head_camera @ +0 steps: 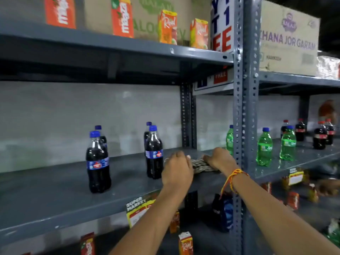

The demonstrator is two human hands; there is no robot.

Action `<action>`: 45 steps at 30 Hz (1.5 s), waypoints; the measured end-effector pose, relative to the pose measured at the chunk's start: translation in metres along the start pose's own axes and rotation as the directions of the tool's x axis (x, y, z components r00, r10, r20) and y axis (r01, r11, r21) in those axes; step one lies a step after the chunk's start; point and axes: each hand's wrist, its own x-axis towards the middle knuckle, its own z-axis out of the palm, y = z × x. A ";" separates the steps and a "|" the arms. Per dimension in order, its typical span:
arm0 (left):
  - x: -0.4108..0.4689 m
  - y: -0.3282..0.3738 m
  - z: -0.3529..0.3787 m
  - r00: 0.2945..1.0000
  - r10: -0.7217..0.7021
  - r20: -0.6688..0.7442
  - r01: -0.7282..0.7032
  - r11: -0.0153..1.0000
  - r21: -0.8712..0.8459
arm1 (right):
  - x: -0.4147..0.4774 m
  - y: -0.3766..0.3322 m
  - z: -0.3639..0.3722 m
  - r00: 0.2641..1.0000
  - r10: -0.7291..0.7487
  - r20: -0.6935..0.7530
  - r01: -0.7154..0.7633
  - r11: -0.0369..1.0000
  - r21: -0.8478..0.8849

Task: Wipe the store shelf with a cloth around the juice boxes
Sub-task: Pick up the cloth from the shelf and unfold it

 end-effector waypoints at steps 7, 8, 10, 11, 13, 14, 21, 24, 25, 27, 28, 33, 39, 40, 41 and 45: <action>0.019 0.007 0.040 0.944 -0.256 0.206 0.244 0.966 0.082 | 0.007 0.016 0.009 0.992 0.026 0.121 -0.027 1.000 0.009; 0.018 0.007 0.044 0.937 -0.274 0.218 0.262 0.962 0.082 | 0.007 0.018 0.011 0.993 0.035 0.109 -0.037 0.999 0.021; 0.019 0.008 0.051 0.922 -0.306 0.236 0.300 0.952 0.060 | 0.006 0.024 0.016 0.995 0.052 0.086 -0.057 0.997 0.055; 0.020 0.010 0.054 0.919 -0.313 0.238 0.314 0.949 0.037 | 0.005 0.026 0.019 0.997 0.051 0.058 -0.054 0.996 0.067; 0.022 0.013 0.057 0.914 -0.341 0.220 0.356 0.934 -0.032 | 0.004 0.025 0.024 1.000 0.024 -0.016 -0.022 0.997 0.078; 0.023 0.014 0.057 0.911 -0.360 0.200 0.382 0.920 -0.085 | 0.003 0.022 0.026 0.999 0.005 -0.052 0.000 0.996 0.088; 0.008 0.014 0.039 0.961 -0.276 -0.005 0.251 0.880 -0.404 | -0.022 0.016 0.013 0.962 -0.104 -0.253 0.199 0.901 0.386; -0.016 0.013 0.011 0.963 -0.227 -0.144 0.130 0.862 -0.490 | -0.052 0.016 0.002 0.920 -0.069 -0.386 0.297 0.765 0.571; -0.028 0.010 -0.001 0.958 -0.217 -0.187 0.095 0.857 -0.506 | -0.069 0.016 0.003 0.916 -0.056 -0.397 0.313 0.718 0.621; -0.063 -0.005 -0.025 0.953 -0.180 -0.243 0.034 0.862 -0.505 | -0.110 0.017 0.015 0.923 -0.068 -0.379 0.336 0.625 0.705; -0.083 -0.015 -0.037 0.955 -0.167 -0.247 0.021 0.865 -0.501 | -0.131 0.015 0.025 0.930 -0.082 -0.359 0.338 0.581 0.741; -0.187 -0.090 -0.102 0.960 -0.246 -0.135 0.155 0.865 -0.478 | -0.238 -0.020 0.089 0.976 -0.163 -0.148 0.203 0.411 0.889; -0.320 -0.210 -0.194 0.872 -0.482 -0.083 0.398 0.798 -0.452 | -0.369 -0.106 0.186 0.932 -0.342 0.117 0.035 0.408 0.912; -0.339 -0.230 -0.209 0.851 -0.519 -0.082 0.435 0.784 -0.443 | -0.391 -0.125 0.201 0.917 -0.366 0.160 0.006 0.414 0.910; -0.355 -0.250 -0.225 0.829 -0.552 -0.086 0.469 0.771 -0.431 | -0.413 -0.144 0.216 0.902 -0.387 0.191 -0.009 0.426 0.905; -0.411 -0.323 -0.280 0.757 -0.644 -0.109 0.579 0.739 -0.344 | -0.497 -0.209 0.266 0.856 -0.426 0.293 -0.053 0.492 0.869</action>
